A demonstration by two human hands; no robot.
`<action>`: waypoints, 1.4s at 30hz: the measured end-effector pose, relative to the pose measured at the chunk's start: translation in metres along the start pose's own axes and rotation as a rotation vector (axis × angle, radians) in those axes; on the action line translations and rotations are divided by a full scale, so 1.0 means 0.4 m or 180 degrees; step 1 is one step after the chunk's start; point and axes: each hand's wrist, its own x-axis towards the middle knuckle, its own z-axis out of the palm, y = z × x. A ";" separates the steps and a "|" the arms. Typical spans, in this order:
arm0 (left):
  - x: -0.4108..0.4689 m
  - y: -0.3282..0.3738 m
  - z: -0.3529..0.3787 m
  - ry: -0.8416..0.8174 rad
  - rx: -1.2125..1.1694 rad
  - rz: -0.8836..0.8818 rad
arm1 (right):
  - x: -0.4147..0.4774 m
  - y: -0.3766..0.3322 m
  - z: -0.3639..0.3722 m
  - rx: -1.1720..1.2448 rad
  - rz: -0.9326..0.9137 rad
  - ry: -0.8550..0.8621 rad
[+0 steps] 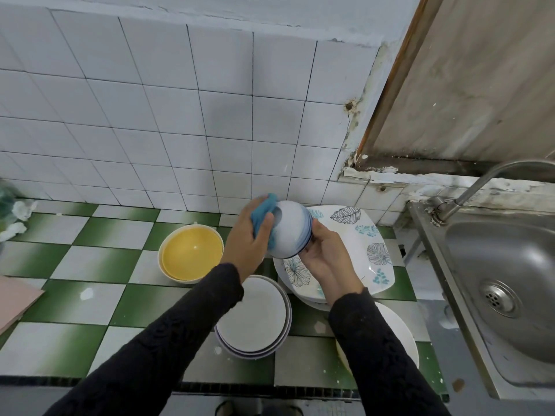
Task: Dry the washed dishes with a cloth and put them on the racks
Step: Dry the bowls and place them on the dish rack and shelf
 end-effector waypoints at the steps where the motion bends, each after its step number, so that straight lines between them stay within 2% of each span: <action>1: -0.014 -0.009 0.008 -0.0068 0.0194 0.0222 | 0.001 0.002 -0.001 0.0017 -0.0008 0.0050; 5: -0.036 -0.036 0.021 -0.0364 0.1001 0.0959 | 0.005 0.004 0.003 0.0168 0.0017 0.0132; 10: -0.036 -0.062 0.021 -0.0286 0.2194 0.2018 | 0.000 0.006 0.015 0.0789 0.0318 0.0210; 13: -0.040 -0.106 0.003 -0.0344 0.2762 0.2345 | -0.011 -0.007 0.009 0.1181 0.0408 0.0304; 19: -0.024 -0.087 0.002 0.0071 0.2299 0.2013 | -0.008 -0.012 -0.021 0.1318 0.0686 0.0222; 23: 0.005 -0.037 -0.003 0.0311 0.2075 0.2137 | -0.002 -0.009 -0.042 0.1453 0.0747 0.0018; 26: 0.029 0.011 -0.011 0.0446 0.1928 0.2184 | -0.003 -0.002 -0.067 0.0954 0.1069 -0.0086; 28: 0.041 0.038 -0.013 0.0437 0.1753 0.2067 | -0.004 0.004 -0.088 0.0111 0.1309 -0.0182; 30: 0.047 0.055 -0.012 0.0308 0.1529 0.1731 | 0.006 0.008 -0.102 -0.0269 0.1333 -0.0392; 35: 0.030 0.042 0.016 0.0235 0.0494 0.0664 | 0.008 0.006 -0.095 0.0175 0.1275 -0.0795; 40: 0.002 0.041 0.041 0.0160 -0.0390 -0.0275 | -0.004 0.012 -0.109 0.0418 0.1438 -0.0854; 42: -0.002 0.051 0.049 0.0518 -0.0956 -0.0580 | 0.001 0.017 -0.120 0.0704 0.1469 -0.0867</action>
